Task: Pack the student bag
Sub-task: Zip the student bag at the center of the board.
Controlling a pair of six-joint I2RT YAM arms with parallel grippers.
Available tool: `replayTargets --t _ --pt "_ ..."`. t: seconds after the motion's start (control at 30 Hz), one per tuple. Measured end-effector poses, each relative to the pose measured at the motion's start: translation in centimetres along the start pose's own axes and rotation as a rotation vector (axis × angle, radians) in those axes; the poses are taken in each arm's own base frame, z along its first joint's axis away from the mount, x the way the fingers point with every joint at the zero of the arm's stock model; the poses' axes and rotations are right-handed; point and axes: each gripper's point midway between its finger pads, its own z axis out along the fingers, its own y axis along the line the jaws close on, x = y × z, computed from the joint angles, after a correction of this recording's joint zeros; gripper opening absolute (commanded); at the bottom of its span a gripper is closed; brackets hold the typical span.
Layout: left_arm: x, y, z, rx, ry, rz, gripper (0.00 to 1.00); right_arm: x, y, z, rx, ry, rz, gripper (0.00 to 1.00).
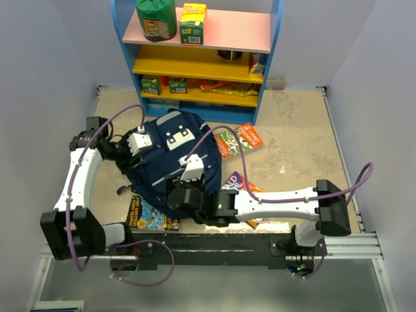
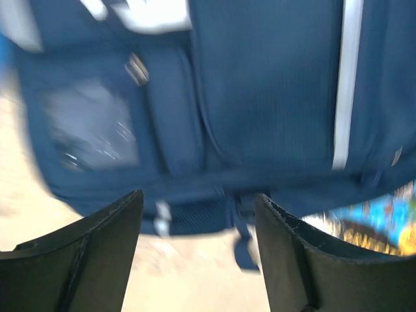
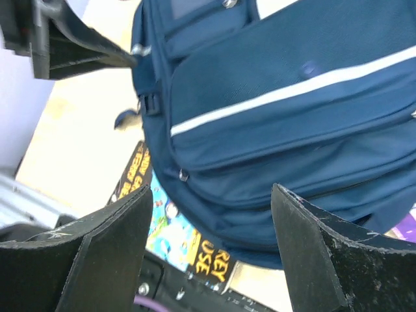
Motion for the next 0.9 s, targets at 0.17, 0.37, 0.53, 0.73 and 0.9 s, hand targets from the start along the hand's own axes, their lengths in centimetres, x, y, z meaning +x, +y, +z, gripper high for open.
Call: replayTargets --t 0.17,0.37,0.53,0.73,0.9 --pt "6.3 -1.4 0.9 0.123 0.1 -0.004 0.69 3.2 0.3 0.8 -0.022 0.082 -0.028 0.74" --pt "7.7 -3.7 1.5 0.074 0.085 0.163 0.8 5.6 0.3 1.4 -0.038 0.135 -0.077 0.74" --pt "7.0 -3.3 1.8 0.013 0.045 0.306 0.86 5.3 0.6 1.2 -0.075 0.129 -0.082 0.73" --pt "6.2 -3.5 3.9 0.028 0.0 0.425 0.93 4.4 0.2 0.9 -0.104 0.122 -0.058 0.73" --pt "5.9 -6.2 6.4 0.105 -0.026 0.51 0.93 3.8 -0.5 1.0 -0.107 0.114 -0.041 0.73"
